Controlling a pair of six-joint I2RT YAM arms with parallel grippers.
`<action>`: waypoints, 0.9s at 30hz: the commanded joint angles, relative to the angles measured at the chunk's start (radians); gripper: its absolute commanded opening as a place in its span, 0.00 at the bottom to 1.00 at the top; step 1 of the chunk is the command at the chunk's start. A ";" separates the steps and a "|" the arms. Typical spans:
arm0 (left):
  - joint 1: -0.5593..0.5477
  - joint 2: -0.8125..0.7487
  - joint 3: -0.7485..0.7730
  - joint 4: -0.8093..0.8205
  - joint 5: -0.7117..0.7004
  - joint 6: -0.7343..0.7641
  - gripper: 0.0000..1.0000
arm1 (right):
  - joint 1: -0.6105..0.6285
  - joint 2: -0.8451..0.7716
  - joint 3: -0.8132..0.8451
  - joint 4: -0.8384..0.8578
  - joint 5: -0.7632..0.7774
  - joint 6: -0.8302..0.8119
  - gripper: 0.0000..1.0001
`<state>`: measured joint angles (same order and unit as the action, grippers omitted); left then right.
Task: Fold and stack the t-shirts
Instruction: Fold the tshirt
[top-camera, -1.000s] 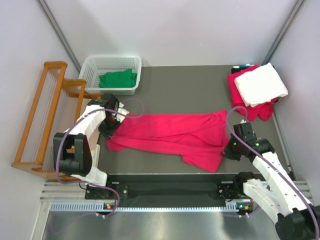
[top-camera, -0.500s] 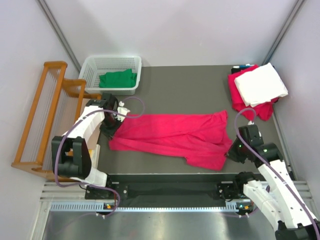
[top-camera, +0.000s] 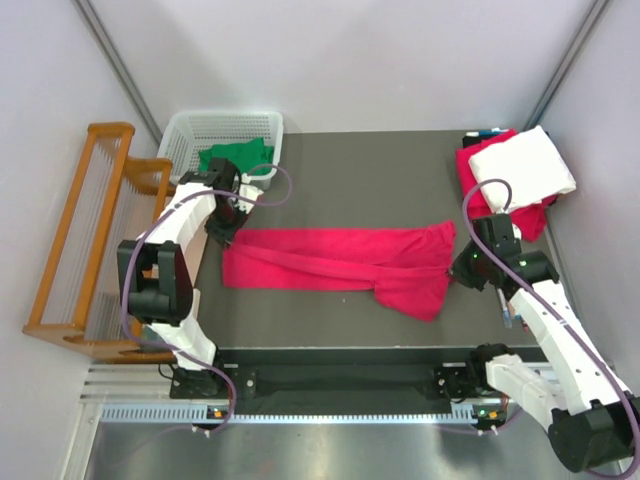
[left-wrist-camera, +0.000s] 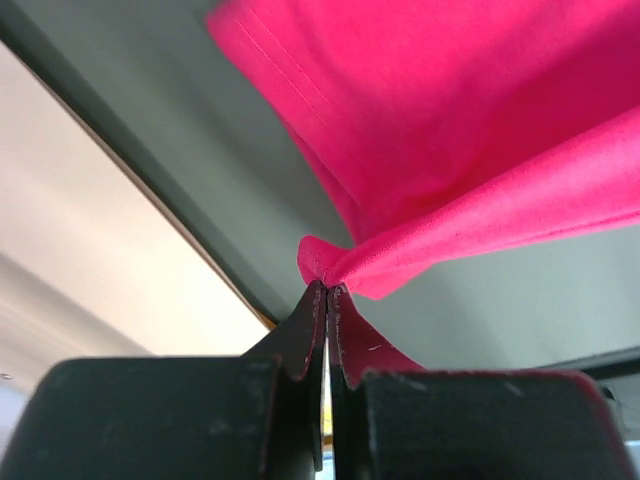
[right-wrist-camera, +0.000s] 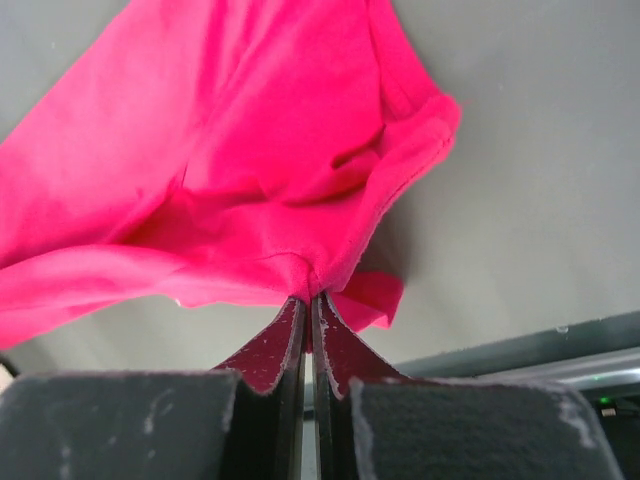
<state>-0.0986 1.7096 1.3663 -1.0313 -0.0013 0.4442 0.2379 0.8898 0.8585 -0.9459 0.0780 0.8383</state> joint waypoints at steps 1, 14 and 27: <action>0.004 0.042 0.066 0.031 -0.035 -0.002 0.00 | -0.031 0.020 0.040 0.090 0.060 -0.013 0.00; 0.004 0.123 0.071 0.076 -0.029 -0.013 0.00 | -0.230 0.210 -0.003 0.304 0.066 -0.126 0.00; -0.013 0.402 0.267 0.114 -0.052 -0.028 0.00 | -0.230 0.727 0.166 0.463 -0.099 -0.182 0.00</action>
<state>-0.1013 2.0163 1.5108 -0.9520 -0.0200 0.4236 0.0162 1.5074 0.9070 -0.5602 0.0280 0.6983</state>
